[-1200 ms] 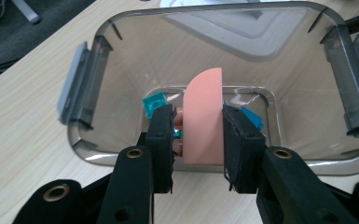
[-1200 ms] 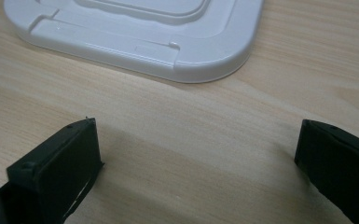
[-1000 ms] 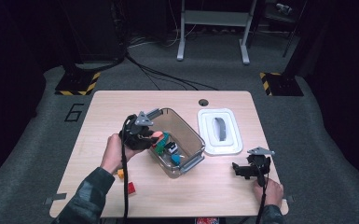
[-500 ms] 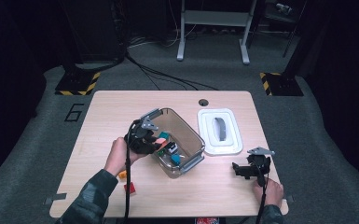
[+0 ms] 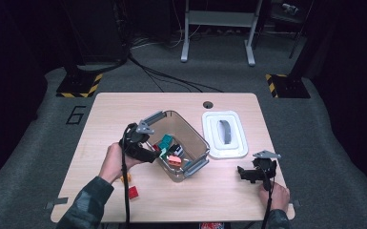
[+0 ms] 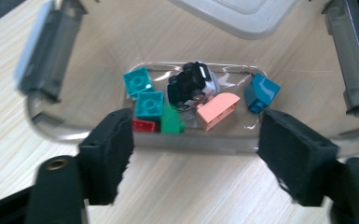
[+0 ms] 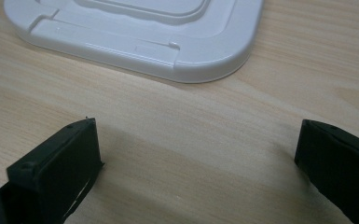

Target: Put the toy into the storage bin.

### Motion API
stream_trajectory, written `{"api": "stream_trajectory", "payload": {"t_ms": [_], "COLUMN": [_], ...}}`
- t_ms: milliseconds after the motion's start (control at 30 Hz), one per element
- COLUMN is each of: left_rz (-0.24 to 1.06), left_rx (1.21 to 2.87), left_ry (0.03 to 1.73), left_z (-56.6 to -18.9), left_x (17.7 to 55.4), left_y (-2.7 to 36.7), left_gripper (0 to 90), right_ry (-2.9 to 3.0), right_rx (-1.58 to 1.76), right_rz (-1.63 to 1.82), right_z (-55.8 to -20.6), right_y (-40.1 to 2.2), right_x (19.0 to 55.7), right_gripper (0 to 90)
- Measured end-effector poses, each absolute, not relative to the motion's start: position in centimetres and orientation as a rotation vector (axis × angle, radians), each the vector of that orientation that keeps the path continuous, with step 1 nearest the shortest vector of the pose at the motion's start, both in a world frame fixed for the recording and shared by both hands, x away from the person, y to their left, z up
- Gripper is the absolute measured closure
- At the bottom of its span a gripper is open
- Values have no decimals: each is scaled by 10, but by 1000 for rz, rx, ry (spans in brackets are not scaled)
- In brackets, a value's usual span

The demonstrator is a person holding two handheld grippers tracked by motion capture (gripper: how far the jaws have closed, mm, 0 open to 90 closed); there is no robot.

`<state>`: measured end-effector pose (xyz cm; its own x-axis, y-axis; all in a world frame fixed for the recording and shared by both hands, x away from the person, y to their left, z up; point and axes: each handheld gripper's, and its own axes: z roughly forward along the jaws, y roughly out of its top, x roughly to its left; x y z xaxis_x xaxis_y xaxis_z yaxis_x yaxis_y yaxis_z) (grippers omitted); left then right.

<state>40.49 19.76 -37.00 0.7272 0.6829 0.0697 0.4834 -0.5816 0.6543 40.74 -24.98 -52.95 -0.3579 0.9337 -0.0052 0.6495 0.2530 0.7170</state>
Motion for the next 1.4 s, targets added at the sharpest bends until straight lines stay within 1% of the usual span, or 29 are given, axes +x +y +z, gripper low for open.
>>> {"api": "stream_trajectory", "payload": {"t_ms": [100, 200, 300, 400, 467, 567, 700, 833, 933, 1033, 1133, 1200, 1233, 1300, 1333, 1400], "left_rz": [446, 468, 482, 519, 559, 572, 576, 561, 533, 512, 506, 494, 495, 486, 479, 483], "left_rx": [2289, 2273, 2273, 2273, 2260, 2230, 2212, 2172, 2182, 2184, 2180, 2184, 2185, 2193, 2194, 2209], "left_ry": [903, 936, 972, 1023, 1057, 1127, 1212, 1282, 1324, 1346, 1357, 1375, 1368, 1374, 1374, 1374], "left_z": [-369, -369, -372, -380, -388, -405, -426, -443, -459, -473, -483, -488, -490, -493, -495, -496], "left_x": [400, 395, 392, 388, 386, 384, 383, 383, 385, 386, 387, 388, 388, 388, 387, 386], "left_y": [211, 227, 242, 259, 268, 283, 300, 312, 317, 320, 322, 324, 325, 326, 326, 327], "left_gripper": [167, 142, 96, 75, 36, 5, 4, 0, 4, 68, 163, 187, 242, 267, 313, 364], "right_ry": [2092, 2095, 2098, 2091, 2093, 2091, 2095, 2092, 2091, 2091, 2093, 2093, 2092, 2093, 2094, 2093], "right_rx": [1450, 1447, 1438, 1449, 1450, 1449, 1448, 1448, 1450, 1450, 1450, 1449, 1448, 1449, 1449, 1449], "right_rz": [890, 889, 882, 887, 890, 887, 890, 887, 887, 888, 890, 890, 888, 891, 890, 890], "right_z": [-529, -529, -529, -529, -529, -529, -529, -529, -529, -529, -529, -529, -529, -529, -529, -529], "right_y": [-249, -249, -250, -249, -249, -249, -249, -249, -249, -249, -249, -249, -249, -249, -249, -249], "right_x": [407, 407, 407, 407, 407, 407, 407, 407, 407, 407, 407, 407, 407, 407, 407, 407], "right_gripper": [0, 0, 0, 0, 0, 0, 0, 0, 0, 0, 0, 0, 0, 0, 0, 0]}}
